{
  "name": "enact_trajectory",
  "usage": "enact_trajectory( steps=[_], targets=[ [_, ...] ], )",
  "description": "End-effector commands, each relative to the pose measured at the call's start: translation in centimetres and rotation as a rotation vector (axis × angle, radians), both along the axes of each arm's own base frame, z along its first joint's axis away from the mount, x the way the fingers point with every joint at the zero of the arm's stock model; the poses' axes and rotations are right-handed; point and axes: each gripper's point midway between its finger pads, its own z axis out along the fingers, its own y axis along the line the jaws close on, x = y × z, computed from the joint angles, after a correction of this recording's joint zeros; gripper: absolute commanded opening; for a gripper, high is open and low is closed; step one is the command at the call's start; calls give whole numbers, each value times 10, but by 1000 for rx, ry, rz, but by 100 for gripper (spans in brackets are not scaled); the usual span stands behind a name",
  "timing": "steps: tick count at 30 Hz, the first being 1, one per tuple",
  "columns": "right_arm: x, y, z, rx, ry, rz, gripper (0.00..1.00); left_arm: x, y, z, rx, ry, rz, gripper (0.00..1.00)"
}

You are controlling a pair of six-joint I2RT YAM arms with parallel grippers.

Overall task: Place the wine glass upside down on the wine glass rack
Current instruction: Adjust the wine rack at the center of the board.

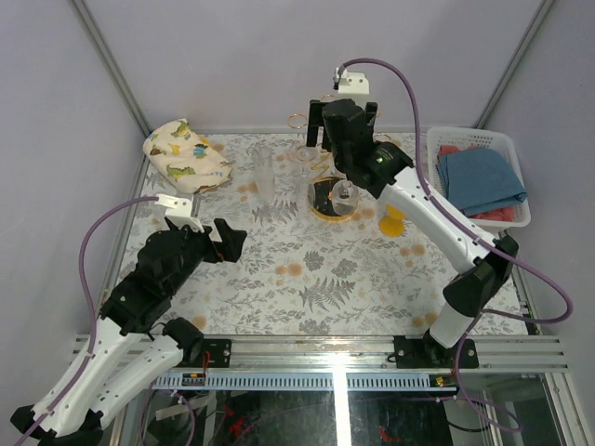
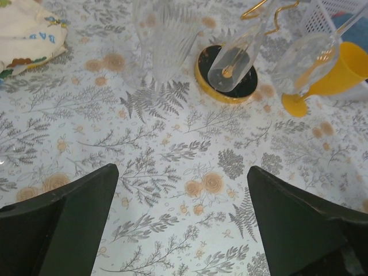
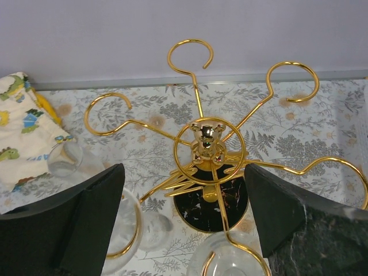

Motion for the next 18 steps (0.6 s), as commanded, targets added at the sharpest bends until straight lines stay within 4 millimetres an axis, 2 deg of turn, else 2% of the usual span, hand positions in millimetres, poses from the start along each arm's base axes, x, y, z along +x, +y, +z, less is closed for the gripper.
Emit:
enact_trajectory(
  steps=[1, 8, 18],
  targets=[
    [21, -19, 30, 75, -107, -155, 91, -2, 5, -10, 28, 10, 10, 95],
    [41, -22, 20, 81, -123, -222, 83, -4, 1, -14, 19, 21, -11, 94],
    [60, -15, 12, 62, -137, -235, 62, -5, 7, -12, 9, 5, 19, 94]
  ],
)
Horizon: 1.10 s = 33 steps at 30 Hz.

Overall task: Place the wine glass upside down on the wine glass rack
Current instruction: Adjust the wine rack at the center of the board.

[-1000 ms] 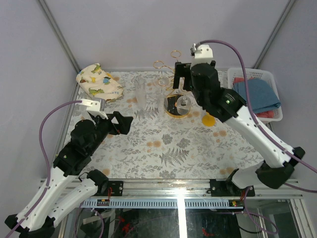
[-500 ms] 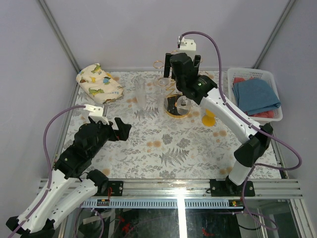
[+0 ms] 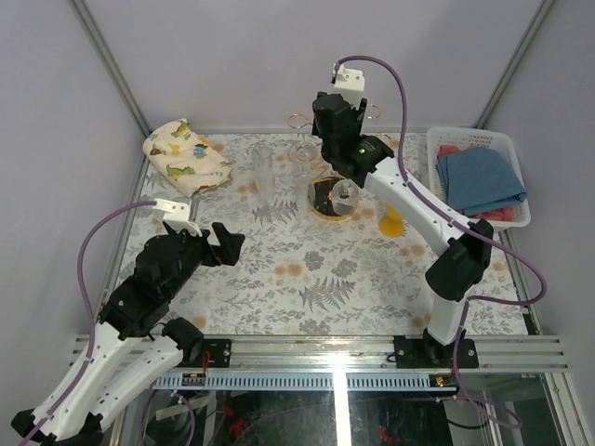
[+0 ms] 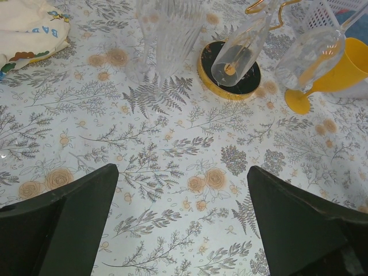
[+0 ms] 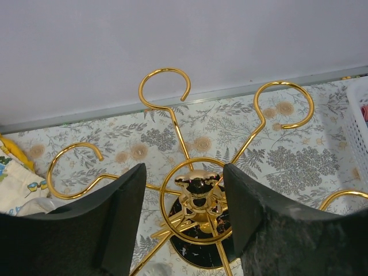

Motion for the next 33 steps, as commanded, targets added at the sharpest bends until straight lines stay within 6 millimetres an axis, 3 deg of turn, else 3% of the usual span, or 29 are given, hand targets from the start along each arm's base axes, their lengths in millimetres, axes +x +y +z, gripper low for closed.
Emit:
enact_trajectory(
  steps=[1, 8, 13, 21, 29, 33],
  targets=[
    [10, -8, 33, 54, -97, -61, 60, 1, 3, 0, 0, -9, 14, 94],
    [13, -13, 22, 39, -79, -72, 51, 1, 2, 0, 0, -9, 13, 94],
    [14, -13, 19, 37, -73, -61, 33, 2, 2, -1, 1, -8, 13, 94],
    [17, -12, 14, 0, -56, 12, 18, 3, 2, -2, 3, -3, 17, 94],
    [18, -6, 8, -126, -32, 287, 14, 4, 1, -4, 5, 0, 15, 94],
    [18, -14, 0, -198, 1, 376, 13, 4, -2, -5, 7, 8, 4, 94]
  ],
)
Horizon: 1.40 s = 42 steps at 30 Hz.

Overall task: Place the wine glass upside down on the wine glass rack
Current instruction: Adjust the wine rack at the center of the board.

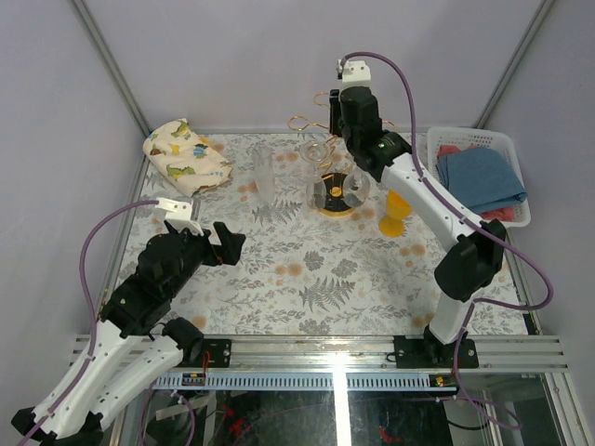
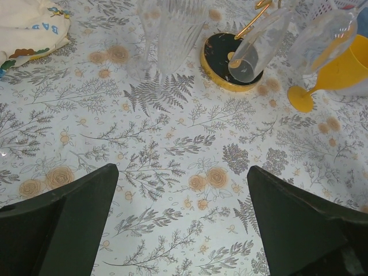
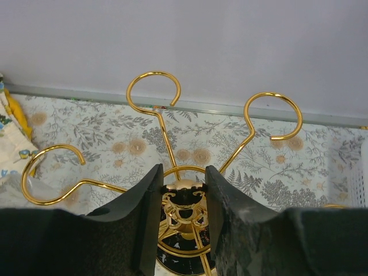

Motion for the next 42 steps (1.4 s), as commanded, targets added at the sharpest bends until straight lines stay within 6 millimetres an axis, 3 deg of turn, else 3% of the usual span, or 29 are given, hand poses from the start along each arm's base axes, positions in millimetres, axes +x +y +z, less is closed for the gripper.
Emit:
enact_trajectory(
  steps=[1, 5, 13, 18, 21, 23, 26, 30, 35, 37, 38, 42],
  targets=[
    [-6, -5, 5, -118, -4, 191, 13, 3, -2, -3, 1, 1, -1, 94],
    [-6, -12, 4, -130, 3, 316, 11, 4, -3, -4, 6, 6, -3, 94],
    [-17, -4, -12, -190, 42, 580, 10, 5, -3, -5, 7, 9, -1, 94],
    [-18, 1, -7, -199, 31, 658, 11, 4, -1, -3, 3, 2, 6, 94],
    [-13, -7, 4, -199, 29, 600, 30, 4, -1, -4, 4, 2, 8, 94],
    [-13, -9, 9, -184, 24, 575, 49, 4, -2, -5, 6, 7, 4, 94],
    [-17, -13, 18, -156, 21, 543, 65, 5, -3, -6, 8, 11, -1, 94],
    [-22, -18, 37, -75, 26, 480, 78, 6, -4, -7, 13, 18, -4, 94],
    [-23, -27, 68, 118, -22, 338, 82, 6, -3, -7, 13, 16, 3, 94],
    [-19, -29, 64, 197, -20, 277, 81, 6, -3, -7, 13, 16, 3, 94],
    [-23, -31, 72, 232, -37, 251, 80, 6, -3, -6, 12, 15, 4, 94],
    [-22, -33, 73, 230, -45, 136, 78, 6, -2, -6, 11, 12, 4, 94]
  ],
)
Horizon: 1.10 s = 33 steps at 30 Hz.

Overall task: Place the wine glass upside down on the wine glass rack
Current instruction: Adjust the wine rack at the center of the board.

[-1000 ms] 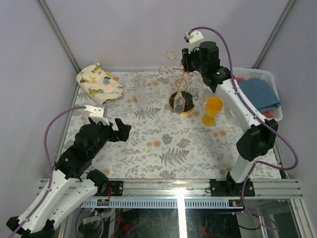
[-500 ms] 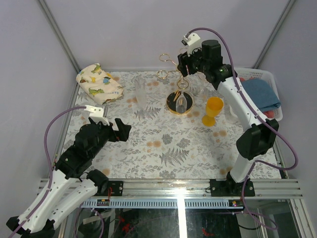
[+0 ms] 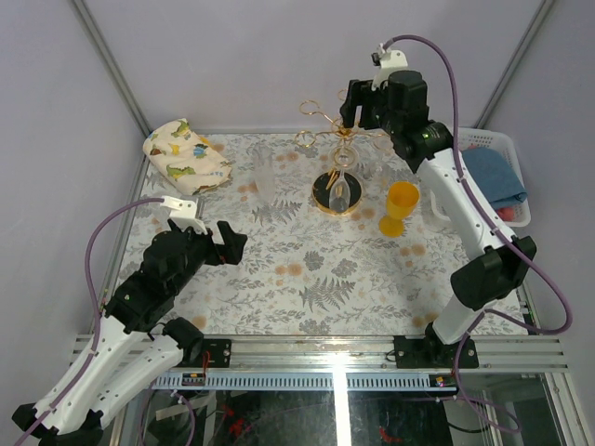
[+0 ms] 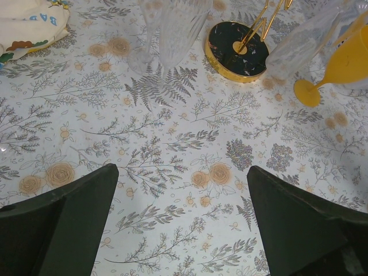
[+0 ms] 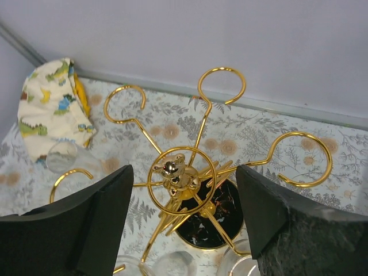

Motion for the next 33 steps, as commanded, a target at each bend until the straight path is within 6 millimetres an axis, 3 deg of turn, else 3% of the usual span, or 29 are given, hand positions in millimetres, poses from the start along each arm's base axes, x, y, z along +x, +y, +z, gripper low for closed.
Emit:
enact_trajectory(
  steps=[1, 6, 15, 23, 33],
  targets=[
    [-4, -4, 46, 106, -102, -188, 78, 2, 1, 4, -11, -20, 7, 94],
    [-6, -10, 51, 102, -130, -321, 78, 2, 1, 3, -11, -21, 9, 94],
    [16, -5, 15, 22, -74, -421, 78, 2, 0, 4, -11, -19, 7, 94],
    [24, 11, -2, 16, -43, -394, 72, 2, 2, 5, -14, -25, 12, 94],
    [26, 7, -8, -33, -54, -397, 39, 2, 2, 3, -6, -16, 16, 94]
  ],
)
